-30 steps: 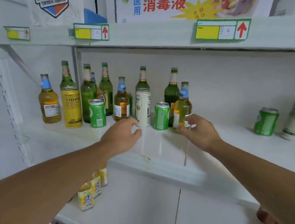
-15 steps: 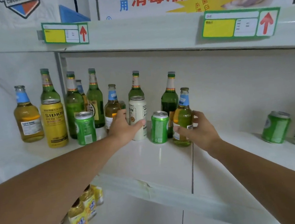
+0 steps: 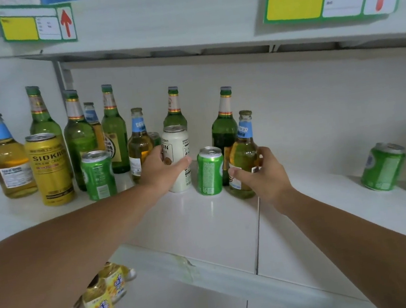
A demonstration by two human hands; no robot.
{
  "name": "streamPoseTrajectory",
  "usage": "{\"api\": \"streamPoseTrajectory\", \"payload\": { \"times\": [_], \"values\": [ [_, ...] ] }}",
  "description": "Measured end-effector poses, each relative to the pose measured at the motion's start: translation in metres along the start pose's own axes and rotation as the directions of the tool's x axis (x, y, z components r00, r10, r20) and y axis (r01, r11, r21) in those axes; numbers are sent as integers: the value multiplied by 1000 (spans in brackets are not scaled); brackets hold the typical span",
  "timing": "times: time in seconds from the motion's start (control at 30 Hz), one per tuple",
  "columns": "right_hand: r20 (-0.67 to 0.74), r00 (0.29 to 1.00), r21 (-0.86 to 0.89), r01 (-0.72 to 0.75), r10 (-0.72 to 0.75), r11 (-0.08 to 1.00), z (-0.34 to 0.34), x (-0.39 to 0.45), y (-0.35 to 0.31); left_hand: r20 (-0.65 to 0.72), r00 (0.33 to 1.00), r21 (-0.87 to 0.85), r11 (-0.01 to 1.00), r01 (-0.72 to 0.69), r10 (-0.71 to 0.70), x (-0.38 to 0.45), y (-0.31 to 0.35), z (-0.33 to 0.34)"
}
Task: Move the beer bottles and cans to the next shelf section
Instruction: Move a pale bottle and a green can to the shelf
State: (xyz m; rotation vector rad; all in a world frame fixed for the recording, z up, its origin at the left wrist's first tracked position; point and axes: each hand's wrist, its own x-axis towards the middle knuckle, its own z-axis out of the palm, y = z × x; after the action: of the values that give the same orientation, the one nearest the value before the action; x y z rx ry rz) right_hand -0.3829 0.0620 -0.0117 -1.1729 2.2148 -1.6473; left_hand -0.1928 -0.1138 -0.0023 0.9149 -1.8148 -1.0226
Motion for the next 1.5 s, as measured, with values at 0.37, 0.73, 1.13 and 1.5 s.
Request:
{"api": "streamPoseTrajectory", "payload": {
  "times": [0.37, 0.73, 1.13, 1.5],
  "values": [
    [-125, 992, 39, 17, -12, 999, -21, -42, -29, 59, 996, -112, 992, -58, 65, -33, 1, -34],
    [-221, 975, -25, -17, 11, 1000, -45, -107, -34, 133, 977, -172, 974, -145, 169, -77, 17, -41],
    [-322, 947, -41, 5, -18, 999, -188, -199, -17, 241, 948, -209, 965, -157, 206, -198, 100, 33],
    [-390, 920, -164, -52, -17, 985, -363, -280, 25, 306, 929, -207, 967, -149, 208, -308, 186, 164]
  ]
}}
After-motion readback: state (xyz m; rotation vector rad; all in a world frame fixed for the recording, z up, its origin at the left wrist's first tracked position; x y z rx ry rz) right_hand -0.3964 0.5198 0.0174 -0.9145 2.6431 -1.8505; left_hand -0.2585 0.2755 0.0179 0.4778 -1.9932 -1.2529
